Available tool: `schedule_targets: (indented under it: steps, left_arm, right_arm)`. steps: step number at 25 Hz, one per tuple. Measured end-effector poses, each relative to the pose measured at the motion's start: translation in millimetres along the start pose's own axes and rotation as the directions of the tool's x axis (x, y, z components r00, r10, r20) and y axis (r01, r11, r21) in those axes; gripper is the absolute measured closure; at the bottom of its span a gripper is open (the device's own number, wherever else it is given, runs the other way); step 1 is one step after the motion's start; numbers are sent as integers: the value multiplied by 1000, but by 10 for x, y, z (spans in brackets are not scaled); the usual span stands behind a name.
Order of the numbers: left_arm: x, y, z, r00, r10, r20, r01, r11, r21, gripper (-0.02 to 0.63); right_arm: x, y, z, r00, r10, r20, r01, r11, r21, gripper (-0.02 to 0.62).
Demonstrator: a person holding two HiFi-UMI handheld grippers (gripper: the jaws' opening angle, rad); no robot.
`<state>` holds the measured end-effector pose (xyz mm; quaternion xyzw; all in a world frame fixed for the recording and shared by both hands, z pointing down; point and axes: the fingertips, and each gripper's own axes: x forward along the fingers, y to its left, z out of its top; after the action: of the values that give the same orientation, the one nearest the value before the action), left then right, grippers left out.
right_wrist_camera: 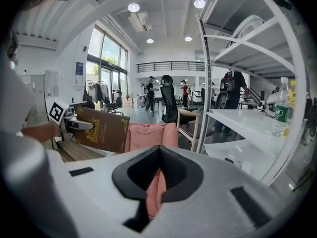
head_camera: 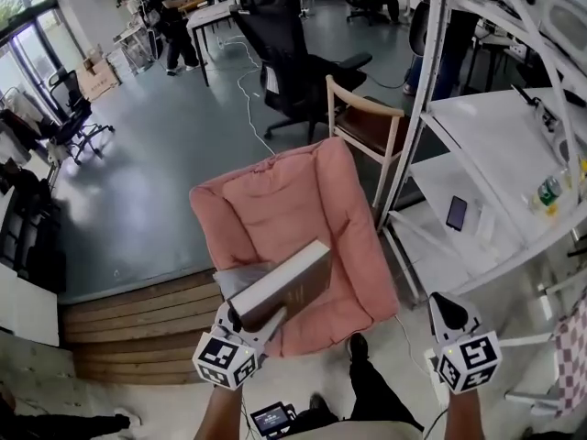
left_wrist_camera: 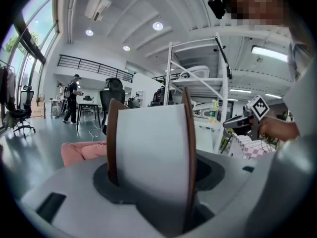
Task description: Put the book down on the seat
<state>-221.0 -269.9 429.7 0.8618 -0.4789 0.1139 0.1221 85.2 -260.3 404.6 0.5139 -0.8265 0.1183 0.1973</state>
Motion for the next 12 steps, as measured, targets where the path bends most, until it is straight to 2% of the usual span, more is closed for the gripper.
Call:
schedule_targets:
  steps: [12]
  left_arm:
    - [1206, 423, -916, 986, 40, -163, -56, 994, -94, 339]
  right_arm:
    - [1017, -360, -268, 997, 22, -75, -22, 1000, -5, 604]
